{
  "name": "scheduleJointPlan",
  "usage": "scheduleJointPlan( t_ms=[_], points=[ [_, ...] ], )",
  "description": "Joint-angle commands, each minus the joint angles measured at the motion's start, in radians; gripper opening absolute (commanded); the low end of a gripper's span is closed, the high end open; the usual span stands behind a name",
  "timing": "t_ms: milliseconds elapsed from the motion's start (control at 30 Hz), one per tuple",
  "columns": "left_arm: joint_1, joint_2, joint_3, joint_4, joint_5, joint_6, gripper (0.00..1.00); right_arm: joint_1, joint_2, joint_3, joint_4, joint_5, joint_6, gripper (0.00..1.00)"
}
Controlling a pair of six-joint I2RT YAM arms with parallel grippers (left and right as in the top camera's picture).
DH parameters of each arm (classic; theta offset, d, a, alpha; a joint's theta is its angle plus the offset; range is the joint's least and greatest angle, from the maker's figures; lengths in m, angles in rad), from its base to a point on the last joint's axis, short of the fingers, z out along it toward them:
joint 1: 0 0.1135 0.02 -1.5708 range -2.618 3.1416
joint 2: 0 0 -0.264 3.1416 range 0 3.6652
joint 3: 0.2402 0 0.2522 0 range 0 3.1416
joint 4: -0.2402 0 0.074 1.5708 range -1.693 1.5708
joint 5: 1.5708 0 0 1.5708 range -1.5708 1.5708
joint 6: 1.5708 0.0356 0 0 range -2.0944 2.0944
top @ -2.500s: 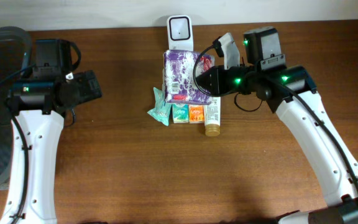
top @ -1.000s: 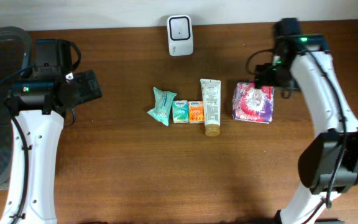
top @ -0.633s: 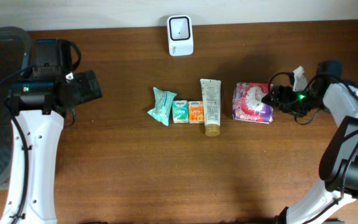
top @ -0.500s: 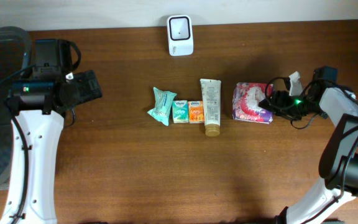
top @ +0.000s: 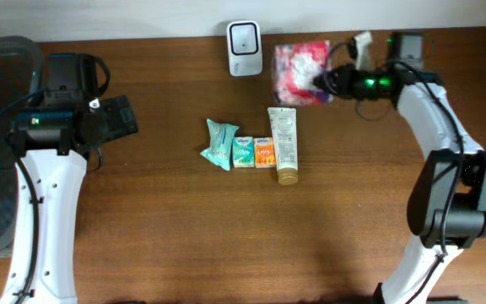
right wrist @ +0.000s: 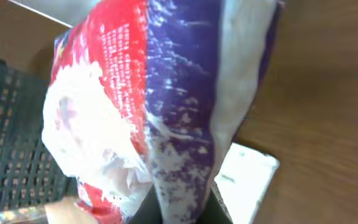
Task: Scan the item barcode
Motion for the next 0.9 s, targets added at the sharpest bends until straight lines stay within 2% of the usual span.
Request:
scheduleJointPlan(
  t_ms=[0, 200, 300, 400, 467, 567, 633, 767, 867],
  points=[
    [0.007, -0.001, 0.003, -0.001, -0.007, 0.012, 0.99, 0.141, -0.003, 0.016, 0.258, 0.294, 0.285, 0.04],
    [0.007, -0.001, 0.003, -0.001, -0.007, 0.012, 0.99, 0.276, 0.186, 0.018, 0.879, 0.417, 0.603, 0.04],
    [0.007, -0.001, 0.003, -0.001, -0.007, 0.012, 0.99, 0.318, 0.200, 0.019, 0.901, 0.539, 0.629, 0.04],
    [0.007, -0.001, 0.003, -0.001, -0.007, 0.012, 0.99, 0.348, 0.201, 0.019, 0.900, 0.559, 0.625, 0.04],
    [0.007, -0.001, 0.003, -0.001, -0.007, 0.012, 0.99, 0.307, 0.184, 0.030, 0.901, 0.499, 0.583, 0.04],
    [0.007, -0.001, 0.003, -0.001, -0.007, 0.012, 0.99, 0.155, 0.116, 0.038, 0.900, 0.312, 0.581, 0.04],
    [0.007, -0.001, 0.003, -0.001, -0.007, 0.012, 0.99, 0.016, 0.073, 0.038, 0.835, 0.238, 0.626, 0.04],
    [0.007, -0.001, 0.003, -0.001, -0.007, 0.012, 0.99, -0.295, 0.052, 0.038, 0.386, 0.245, 0.641, 0.04],
    [0.007, -0.001, 0.003, -0.001, -0.007, 0.012, 0.99, -0.502, 0.052, 0.038, 0.133, 0.272, 0.623, 0.04]
  ],
)
